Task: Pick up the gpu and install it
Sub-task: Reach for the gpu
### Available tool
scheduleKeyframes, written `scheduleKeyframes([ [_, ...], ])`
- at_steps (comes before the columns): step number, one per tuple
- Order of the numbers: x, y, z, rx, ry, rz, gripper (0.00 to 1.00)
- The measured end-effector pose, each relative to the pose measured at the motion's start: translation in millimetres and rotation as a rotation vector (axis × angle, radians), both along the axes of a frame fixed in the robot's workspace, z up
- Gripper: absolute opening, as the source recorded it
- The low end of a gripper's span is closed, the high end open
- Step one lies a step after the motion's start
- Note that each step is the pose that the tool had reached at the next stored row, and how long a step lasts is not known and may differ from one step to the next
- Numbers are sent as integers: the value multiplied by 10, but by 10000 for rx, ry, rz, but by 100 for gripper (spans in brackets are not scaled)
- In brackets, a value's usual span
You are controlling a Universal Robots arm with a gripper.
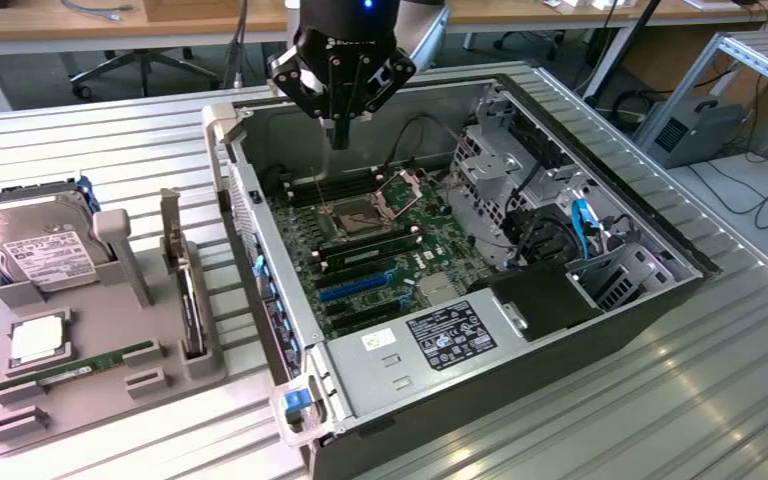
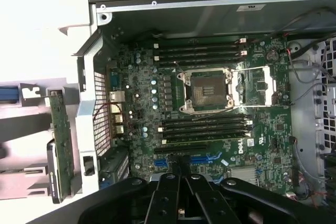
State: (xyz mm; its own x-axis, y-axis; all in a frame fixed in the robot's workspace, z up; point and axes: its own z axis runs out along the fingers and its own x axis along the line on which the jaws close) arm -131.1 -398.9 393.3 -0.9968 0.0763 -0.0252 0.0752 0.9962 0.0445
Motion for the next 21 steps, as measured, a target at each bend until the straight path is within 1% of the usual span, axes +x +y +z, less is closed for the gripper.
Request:
scheduleKeyframes([
  [11,-103,0,0,0,-1,1,11],
  [21,-166,0,0,0,-1,1,11],
])
